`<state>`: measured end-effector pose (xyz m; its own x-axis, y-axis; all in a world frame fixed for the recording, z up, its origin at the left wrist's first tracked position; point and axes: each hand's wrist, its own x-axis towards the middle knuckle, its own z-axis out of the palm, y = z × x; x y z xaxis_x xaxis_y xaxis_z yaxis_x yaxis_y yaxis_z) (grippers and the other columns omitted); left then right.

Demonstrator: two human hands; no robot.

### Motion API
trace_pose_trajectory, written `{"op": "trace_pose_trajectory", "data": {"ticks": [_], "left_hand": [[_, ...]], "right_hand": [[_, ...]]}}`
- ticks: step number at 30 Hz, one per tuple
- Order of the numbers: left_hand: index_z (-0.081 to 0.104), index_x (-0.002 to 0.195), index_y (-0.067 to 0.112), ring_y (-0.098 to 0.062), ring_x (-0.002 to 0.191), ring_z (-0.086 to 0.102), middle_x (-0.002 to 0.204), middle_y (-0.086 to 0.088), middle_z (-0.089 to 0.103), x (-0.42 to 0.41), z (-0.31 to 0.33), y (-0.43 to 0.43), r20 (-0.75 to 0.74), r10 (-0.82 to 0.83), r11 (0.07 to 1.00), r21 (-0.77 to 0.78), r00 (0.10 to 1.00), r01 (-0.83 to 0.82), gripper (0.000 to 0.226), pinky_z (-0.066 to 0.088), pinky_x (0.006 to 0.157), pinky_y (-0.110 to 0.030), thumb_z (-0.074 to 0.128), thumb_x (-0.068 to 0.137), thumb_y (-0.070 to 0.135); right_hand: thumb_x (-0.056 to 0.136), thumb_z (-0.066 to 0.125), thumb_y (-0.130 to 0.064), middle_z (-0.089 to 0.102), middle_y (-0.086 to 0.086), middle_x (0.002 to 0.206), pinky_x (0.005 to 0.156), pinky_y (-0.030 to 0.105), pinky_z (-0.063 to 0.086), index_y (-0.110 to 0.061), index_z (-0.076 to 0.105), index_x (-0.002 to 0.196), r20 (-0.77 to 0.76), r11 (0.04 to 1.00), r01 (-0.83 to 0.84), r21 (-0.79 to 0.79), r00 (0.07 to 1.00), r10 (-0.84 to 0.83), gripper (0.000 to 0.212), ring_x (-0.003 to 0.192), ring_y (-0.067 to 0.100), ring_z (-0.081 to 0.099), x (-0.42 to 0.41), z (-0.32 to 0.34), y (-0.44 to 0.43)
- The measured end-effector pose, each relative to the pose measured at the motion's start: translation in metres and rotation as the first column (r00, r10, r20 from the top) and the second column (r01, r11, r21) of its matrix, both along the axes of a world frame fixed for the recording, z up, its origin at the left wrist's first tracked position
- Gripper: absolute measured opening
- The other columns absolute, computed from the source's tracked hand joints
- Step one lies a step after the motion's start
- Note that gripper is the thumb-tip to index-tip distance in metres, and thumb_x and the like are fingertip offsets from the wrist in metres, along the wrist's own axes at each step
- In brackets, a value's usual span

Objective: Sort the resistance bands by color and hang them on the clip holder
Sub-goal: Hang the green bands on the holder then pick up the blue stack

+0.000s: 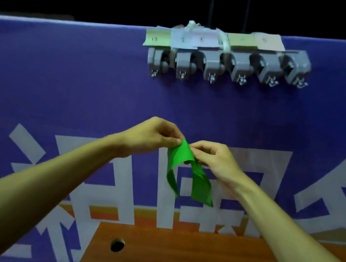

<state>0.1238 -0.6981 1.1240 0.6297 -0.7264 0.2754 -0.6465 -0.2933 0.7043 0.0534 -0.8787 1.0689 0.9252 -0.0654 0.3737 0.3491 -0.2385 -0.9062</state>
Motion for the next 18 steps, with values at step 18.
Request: {"op": "trace_pose_trajectory", "data": {"ticks": [18], "left_hand": [[0.069,0.097,0.001,-0.016,0.084,0.059,0.09,-0.01,0.068,0.057,0.074,0.058,-0.02,0.119,0.988,-0.093,0.993,-0.121,0.014,0.05,0.085,-0.036,0.063,0.09,0.01]], "right_hand": [[0.083,0.07,-0.007,0.07,0.004,0.081,0.066,0.022,0.049,-0.011,0.073,0.09,0.122,0.998,0.028,0.063,0.992,-0.036,0.008,0.074,0.012,0.063,0.061,0.116,0.038]]}}
